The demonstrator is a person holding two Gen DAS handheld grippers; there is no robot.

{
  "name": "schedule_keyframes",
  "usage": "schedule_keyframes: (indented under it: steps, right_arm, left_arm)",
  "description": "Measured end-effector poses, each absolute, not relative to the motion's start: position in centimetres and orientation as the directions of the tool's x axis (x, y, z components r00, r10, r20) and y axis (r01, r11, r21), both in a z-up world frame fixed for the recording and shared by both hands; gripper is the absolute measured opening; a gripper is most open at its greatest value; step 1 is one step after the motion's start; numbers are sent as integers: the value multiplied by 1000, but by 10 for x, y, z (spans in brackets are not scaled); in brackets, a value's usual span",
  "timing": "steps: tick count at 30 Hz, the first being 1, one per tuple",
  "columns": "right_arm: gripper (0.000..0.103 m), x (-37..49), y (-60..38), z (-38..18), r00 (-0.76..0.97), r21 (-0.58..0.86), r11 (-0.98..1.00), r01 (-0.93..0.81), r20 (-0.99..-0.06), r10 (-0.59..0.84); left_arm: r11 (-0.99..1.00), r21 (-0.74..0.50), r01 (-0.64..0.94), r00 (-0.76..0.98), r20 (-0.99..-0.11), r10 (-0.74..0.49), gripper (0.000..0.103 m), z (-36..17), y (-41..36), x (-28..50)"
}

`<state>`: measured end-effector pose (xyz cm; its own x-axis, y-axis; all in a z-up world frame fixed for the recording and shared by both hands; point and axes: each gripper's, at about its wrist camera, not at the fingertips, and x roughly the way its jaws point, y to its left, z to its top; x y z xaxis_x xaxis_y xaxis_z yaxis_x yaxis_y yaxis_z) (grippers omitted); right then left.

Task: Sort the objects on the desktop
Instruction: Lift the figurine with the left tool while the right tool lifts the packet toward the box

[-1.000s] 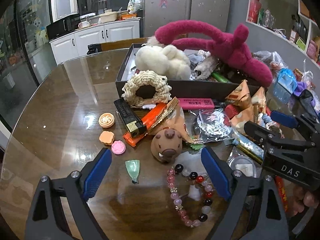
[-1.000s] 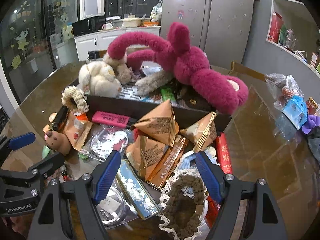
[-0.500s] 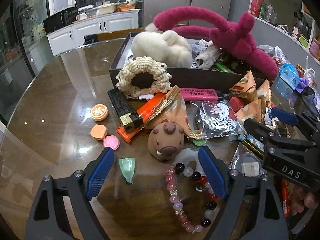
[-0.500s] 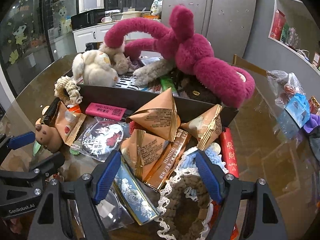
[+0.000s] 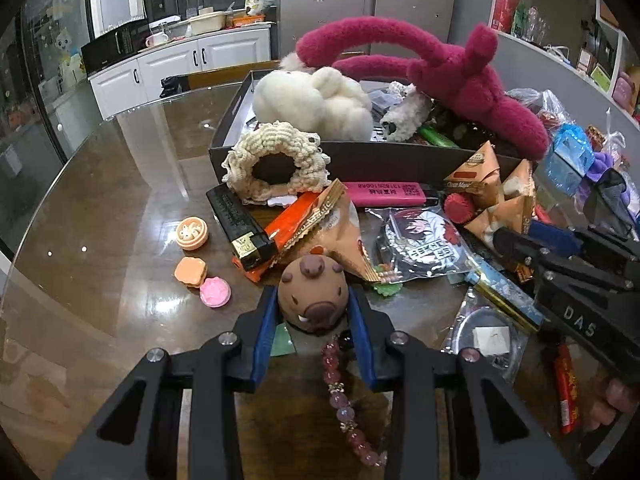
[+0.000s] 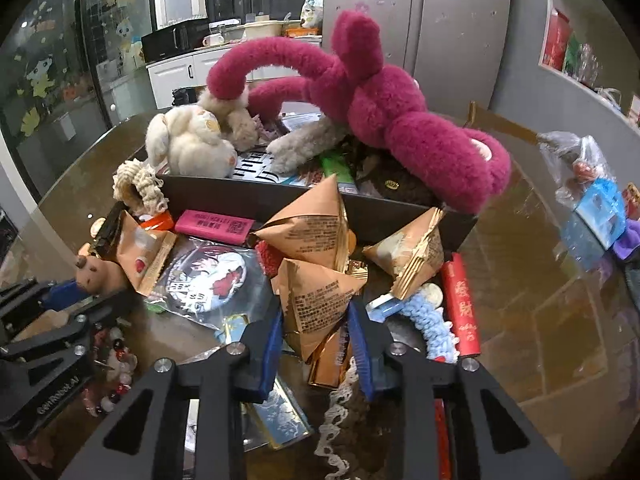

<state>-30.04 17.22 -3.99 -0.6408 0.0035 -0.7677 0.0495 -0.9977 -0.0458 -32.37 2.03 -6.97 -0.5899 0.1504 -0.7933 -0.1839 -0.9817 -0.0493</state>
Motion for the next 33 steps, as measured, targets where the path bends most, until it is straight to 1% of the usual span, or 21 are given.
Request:
schedule_keyframes:
  steps: [4,12,17,24,28,33]
  right_arm:
    - [29,-297,172,-36,-646,-42,-998,54,-763,-3]
    - [29,-287,178,-20,-672,3,-999,53,-740,-38]
    - [29,-284,175,-13,-692,-31,-998,46,-722,-10]
    - [29,-281,179,-7,-705,-20,-999,36,-709,-11]
    - [29,-281,181,-4,-709,-18,-999,32,-705,-10]
    - [29,-280,182,1,-717,-12,-999,32,-697,-14]
  left_arm:
    - [-981,-53,-187,-603,-782,157,35,-63,21,-321]
    - [-980,-76,-186,-609,-773,176,35,-57,18,-318]
    - [-979,-90,-184,-610,-770,186,35,-55,20,-317]
    - [-978,-88,-191,-611,-769,189,35,-48,25,-315]
    - [-977,-108,-184,-608,-768,199,35,-46,23,-316]
    - [-979,-97,-177,-615,-766,188,35,-38,23,-315]
